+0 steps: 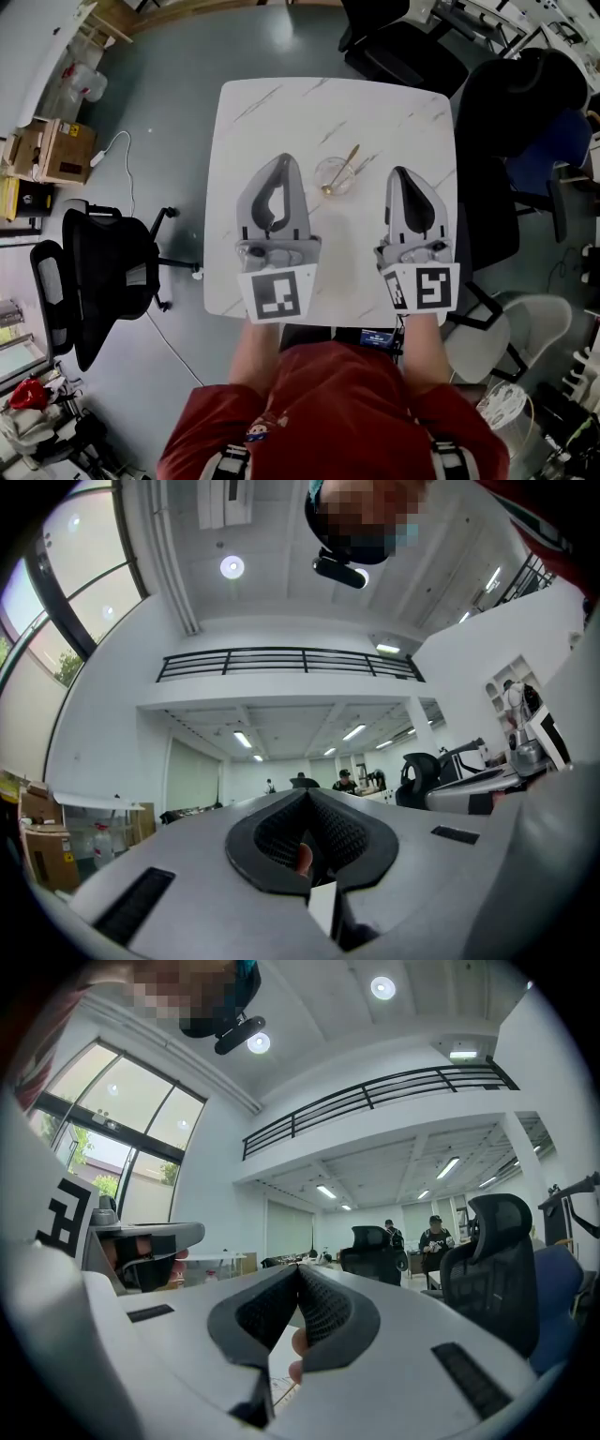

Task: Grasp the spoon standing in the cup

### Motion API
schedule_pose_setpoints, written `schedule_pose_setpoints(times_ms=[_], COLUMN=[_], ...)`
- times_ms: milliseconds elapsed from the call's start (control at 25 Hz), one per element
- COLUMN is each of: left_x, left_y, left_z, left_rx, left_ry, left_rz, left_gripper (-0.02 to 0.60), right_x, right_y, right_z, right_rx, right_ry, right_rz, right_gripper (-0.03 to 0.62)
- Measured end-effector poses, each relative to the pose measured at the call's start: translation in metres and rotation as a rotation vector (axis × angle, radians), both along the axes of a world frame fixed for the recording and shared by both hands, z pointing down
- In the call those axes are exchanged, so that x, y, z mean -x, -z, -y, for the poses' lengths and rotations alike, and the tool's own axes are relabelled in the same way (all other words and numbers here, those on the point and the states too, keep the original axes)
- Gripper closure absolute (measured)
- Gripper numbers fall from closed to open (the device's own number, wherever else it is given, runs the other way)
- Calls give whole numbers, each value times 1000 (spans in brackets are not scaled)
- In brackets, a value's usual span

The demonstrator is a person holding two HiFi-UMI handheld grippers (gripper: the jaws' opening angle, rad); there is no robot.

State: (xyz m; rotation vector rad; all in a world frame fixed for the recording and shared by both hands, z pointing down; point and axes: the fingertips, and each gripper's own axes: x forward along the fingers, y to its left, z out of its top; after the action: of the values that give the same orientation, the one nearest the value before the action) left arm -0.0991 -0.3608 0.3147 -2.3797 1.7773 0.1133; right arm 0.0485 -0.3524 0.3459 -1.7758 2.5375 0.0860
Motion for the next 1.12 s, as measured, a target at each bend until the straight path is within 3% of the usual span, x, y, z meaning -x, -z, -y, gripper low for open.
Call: schedule_pose_setpoints(times_ms=[1120], left_x=[6], left_y=[-70], left_z=[61], left_rx=[72], left_ry=[-80], left_rz=[-18], left_gripper=[572], right_x=[21], right_y=[-120], right_z=[72], right_rx=[253], right_ry=[-20], right_rz=[28], right_gripper=[582])
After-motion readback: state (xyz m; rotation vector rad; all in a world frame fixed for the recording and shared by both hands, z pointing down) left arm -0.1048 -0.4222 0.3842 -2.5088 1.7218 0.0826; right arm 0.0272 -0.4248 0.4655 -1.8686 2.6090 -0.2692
